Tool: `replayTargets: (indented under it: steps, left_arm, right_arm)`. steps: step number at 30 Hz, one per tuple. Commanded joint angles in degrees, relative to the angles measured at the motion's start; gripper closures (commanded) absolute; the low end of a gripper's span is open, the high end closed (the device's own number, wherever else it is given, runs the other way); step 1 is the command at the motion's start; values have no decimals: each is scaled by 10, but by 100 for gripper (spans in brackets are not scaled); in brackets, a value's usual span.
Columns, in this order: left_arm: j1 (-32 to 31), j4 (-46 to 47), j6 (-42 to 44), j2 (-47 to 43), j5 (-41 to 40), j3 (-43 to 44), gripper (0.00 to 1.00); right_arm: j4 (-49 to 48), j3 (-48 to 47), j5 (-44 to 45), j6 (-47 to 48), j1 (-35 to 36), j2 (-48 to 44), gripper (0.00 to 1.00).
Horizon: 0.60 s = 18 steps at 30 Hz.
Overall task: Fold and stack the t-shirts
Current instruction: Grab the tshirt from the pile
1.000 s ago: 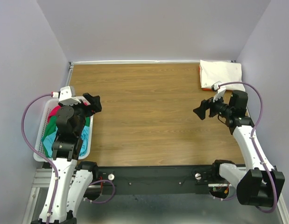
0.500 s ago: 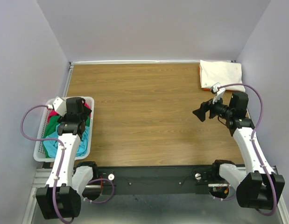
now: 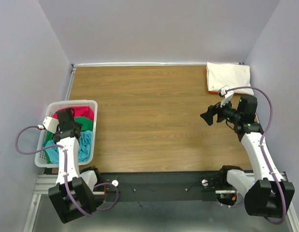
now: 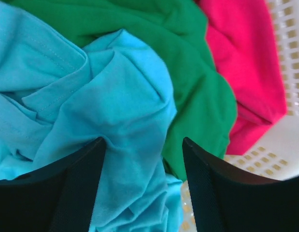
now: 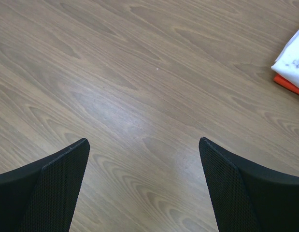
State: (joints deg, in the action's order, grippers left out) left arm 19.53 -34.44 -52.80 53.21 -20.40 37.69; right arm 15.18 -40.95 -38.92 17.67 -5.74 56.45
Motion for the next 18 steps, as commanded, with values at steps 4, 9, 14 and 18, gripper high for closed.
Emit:
replayTargets:
  steps: [4, 9, 14, 18]
  left_arm:
    - [43, 55, 27, 24, 79, -30, 68]
    - [53, 62, 80, -47, 113, 19, 97]
    - [39, 43, 124, -64, 156, 149, 100]
    - [37, 114, 147, -46, 353, 186, 100]
  right_arm:
    - [9, 1, 24, 3, -2, -16, 0]
    - [10, 2, 24, 3, -2, -15, 0]
    - [9, 1, 23, 3, -2, -11, 0]
    - [9, 0, 27, 3, -2, -6, 0]
